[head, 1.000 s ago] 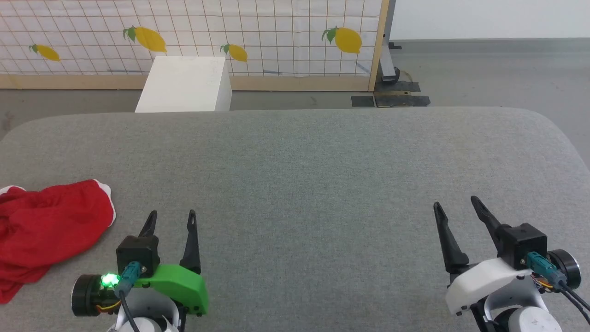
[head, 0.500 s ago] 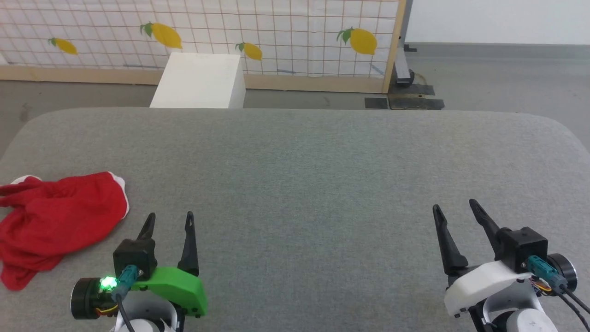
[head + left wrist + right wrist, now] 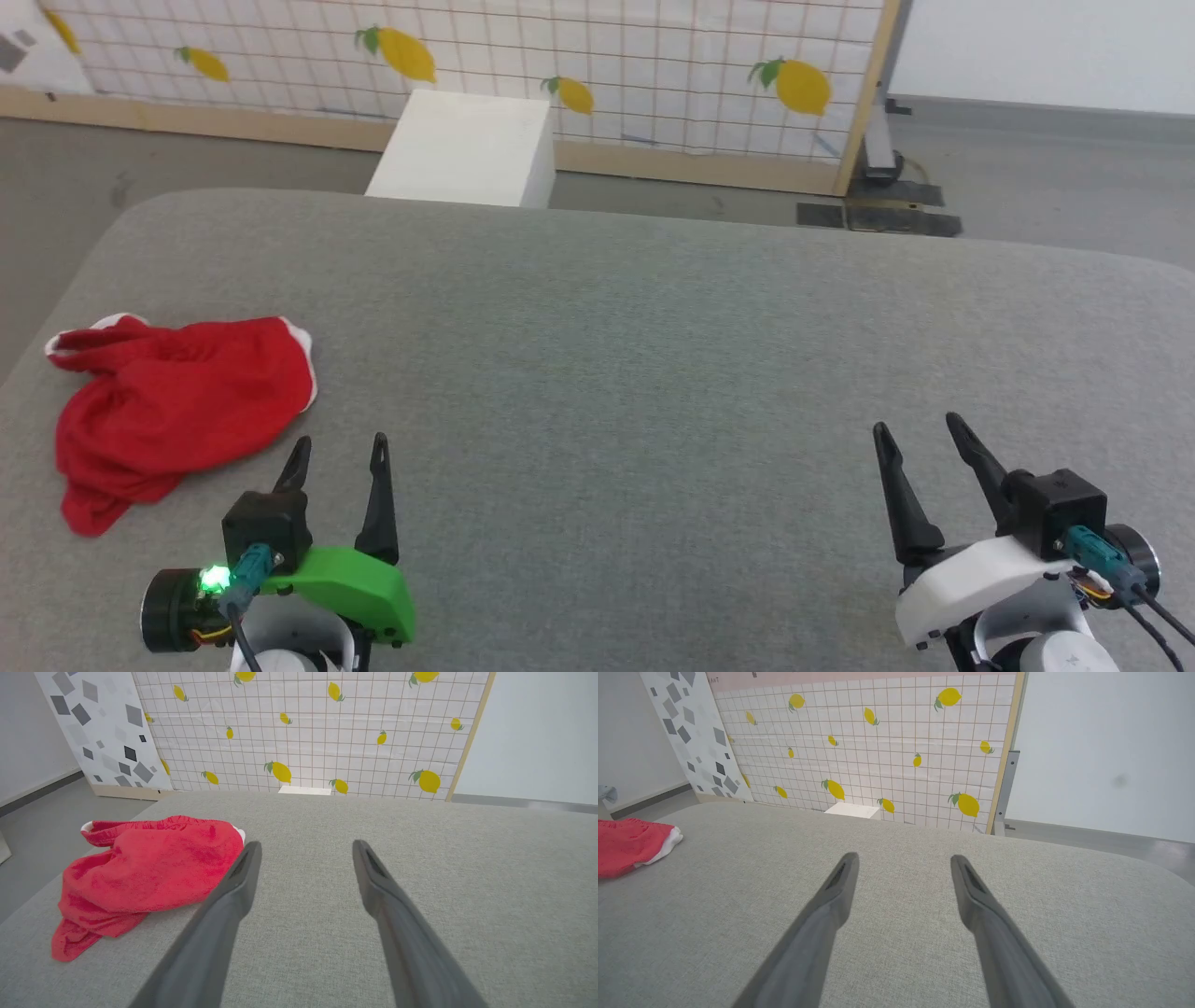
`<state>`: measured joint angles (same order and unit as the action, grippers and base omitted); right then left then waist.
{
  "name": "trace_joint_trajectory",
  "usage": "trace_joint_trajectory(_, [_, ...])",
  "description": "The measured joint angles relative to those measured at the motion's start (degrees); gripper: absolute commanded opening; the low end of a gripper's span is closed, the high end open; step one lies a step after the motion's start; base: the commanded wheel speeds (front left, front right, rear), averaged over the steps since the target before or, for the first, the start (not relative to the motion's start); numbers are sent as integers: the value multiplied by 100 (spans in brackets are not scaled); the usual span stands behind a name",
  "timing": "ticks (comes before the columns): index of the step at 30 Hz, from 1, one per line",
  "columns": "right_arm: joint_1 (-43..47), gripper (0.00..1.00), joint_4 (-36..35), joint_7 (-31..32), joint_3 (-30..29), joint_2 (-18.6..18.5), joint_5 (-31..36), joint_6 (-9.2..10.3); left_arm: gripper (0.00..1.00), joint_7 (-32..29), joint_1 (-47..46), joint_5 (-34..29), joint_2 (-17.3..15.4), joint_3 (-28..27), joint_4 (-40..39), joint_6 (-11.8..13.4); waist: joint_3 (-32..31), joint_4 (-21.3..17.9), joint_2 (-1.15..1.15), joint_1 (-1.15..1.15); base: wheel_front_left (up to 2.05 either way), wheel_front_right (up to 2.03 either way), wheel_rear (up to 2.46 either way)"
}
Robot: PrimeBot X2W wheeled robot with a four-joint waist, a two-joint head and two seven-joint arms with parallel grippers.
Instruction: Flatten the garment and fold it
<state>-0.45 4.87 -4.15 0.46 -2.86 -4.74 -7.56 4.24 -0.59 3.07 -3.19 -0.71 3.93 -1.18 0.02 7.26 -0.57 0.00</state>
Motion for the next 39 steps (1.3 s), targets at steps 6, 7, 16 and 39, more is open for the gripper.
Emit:
trace_joint_trajectory(6, [26,100,87,-77,32,0,-78,-1,100,77,7,7,-1,-15,58,-29,-14,236,0,0,0,0,0])
trace_joint_trajectory(7, [27,100,103,-92,36,0,-90,-1,100,91,12,8,-1,-20,69,-30,-17,277,0,0,0,0,0])
trace_joint_trajectory(16, [44,100,254,-196,73,0,-212,-1,100,200,63,155,-3,-81,138,-37,-35,645,0,0,0,0,0])
trace_joint_trajectory(39, [53,100,578,-481,108,1,-391,0,100,467,179,231,-4,-197,323,-64,-75,1269,0,0,0,0,0])
